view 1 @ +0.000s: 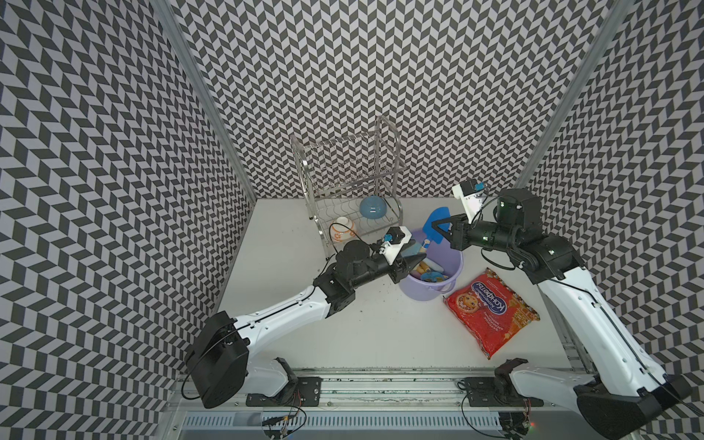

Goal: Organize the gardening tools
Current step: Pick up the gardening tool from the center of the board, then place the gardening tool in the container.

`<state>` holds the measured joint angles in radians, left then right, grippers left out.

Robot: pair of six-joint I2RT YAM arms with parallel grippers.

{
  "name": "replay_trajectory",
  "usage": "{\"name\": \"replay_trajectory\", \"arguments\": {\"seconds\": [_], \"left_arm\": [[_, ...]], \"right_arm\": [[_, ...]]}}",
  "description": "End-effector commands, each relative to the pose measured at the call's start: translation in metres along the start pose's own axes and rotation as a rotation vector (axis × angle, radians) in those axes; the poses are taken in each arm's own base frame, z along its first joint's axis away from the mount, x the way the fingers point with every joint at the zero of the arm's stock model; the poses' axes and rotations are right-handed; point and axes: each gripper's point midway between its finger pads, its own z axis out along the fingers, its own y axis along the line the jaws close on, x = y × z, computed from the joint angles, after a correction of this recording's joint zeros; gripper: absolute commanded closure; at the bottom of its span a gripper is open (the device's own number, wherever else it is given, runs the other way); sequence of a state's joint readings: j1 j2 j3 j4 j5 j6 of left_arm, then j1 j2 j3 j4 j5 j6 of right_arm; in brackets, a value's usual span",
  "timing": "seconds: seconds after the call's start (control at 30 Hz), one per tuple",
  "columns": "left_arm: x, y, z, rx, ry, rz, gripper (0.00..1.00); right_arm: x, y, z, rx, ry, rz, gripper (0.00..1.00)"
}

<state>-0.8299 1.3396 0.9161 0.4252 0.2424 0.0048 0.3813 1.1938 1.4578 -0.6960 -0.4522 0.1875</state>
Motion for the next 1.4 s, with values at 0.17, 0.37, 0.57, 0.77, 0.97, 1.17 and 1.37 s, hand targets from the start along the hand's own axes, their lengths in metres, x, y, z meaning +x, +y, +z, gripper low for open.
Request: {"name": "replay_trajectory", "arguments": {"seconds": [0.17, 0.37, 0.57, 0.77, 0.97, 1.17, 1.37], "left_arm": [[-0.041, 0.052, -0.057, -0.309, -0.129, -0.041, 0.0], [-0.021, 0.115, -0.112, -0.624, -0.138, -0.173, 0.0], [0.008, 0.154, -0.162, -0.869, -0.148, -0.266, 0.0], [0.038, 0.179, -0.191, -1.056, -0.129, -0.334, 0.0], [0.067, 0.194, -0.222, -1.234, -0.138, -0.381, 0.0], [0.086, 0.209, -0.25, -1.353, -0.161, -0.407, 0.0], [0.097, 0.22, -0.274, -1.455, -0.156, -0.361, 0.0]], "right_arm": [[-0.044, -0.029, -0.054, 0.31, -0.212, -0.021, 1.0], [-0.019, -0.064, -0.048, 0.448, -0.209, 0.013, 1.0], [0.012, -0.082, -0.029, 0.452, -0.213, 0.043, 1.0], [0.039, -0.092, -0.008, 0.416, -0.217, 0.048, 1.0], [0.064, -0.103, 0.012, 0.398, -0.193, 0.06, 0.95], [0.089, -0.118, 0.031, 0.424, -0.095, 0.085, 0.95], [0.083, -0.116, 0.029, 0.418, -0.114, 0.08, 0.95]]}}
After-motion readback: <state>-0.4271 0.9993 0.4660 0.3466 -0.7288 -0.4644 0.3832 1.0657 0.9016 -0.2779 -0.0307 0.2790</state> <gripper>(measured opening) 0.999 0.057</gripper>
